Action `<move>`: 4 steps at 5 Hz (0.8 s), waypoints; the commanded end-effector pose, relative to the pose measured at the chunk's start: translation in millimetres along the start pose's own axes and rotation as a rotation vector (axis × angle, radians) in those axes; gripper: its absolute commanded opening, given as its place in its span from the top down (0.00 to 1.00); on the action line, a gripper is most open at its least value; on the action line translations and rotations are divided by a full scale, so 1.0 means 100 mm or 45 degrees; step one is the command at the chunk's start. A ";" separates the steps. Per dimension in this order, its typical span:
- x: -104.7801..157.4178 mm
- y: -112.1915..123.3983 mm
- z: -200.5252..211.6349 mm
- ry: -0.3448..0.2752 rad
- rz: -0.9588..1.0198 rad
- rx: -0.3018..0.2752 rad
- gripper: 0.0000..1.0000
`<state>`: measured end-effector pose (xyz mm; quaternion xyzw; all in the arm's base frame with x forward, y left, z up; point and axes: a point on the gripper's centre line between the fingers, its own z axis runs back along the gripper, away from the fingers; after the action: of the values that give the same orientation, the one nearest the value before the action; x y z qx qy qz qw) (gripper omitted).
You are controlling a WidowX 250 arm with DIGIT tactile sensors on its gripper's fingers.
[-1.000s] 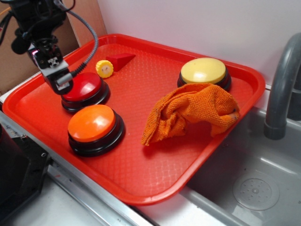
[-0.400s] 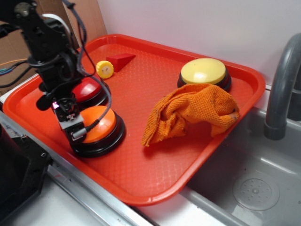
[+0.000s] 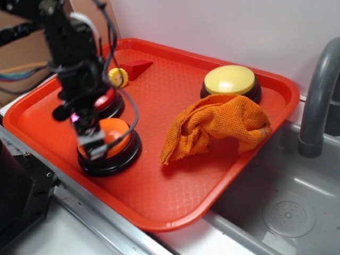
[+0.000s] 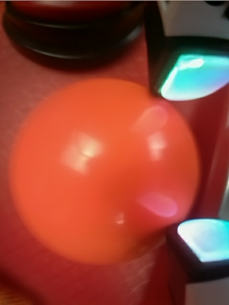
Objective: Push the orange button.
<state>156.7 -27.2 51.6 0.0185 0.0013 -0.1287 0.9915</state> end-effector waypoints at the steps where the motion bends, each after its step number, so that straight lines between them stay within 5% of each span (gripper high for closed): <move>1: -0.01 0.15 0.63 -0.081 -0.009 -0.013 0.00; 4: -0.05 0.16 0.82 -0.049 -0.008 -0.009 0.00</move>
<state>146.0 -12.0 122.9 0.0117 0.0056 -0.1286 0.9916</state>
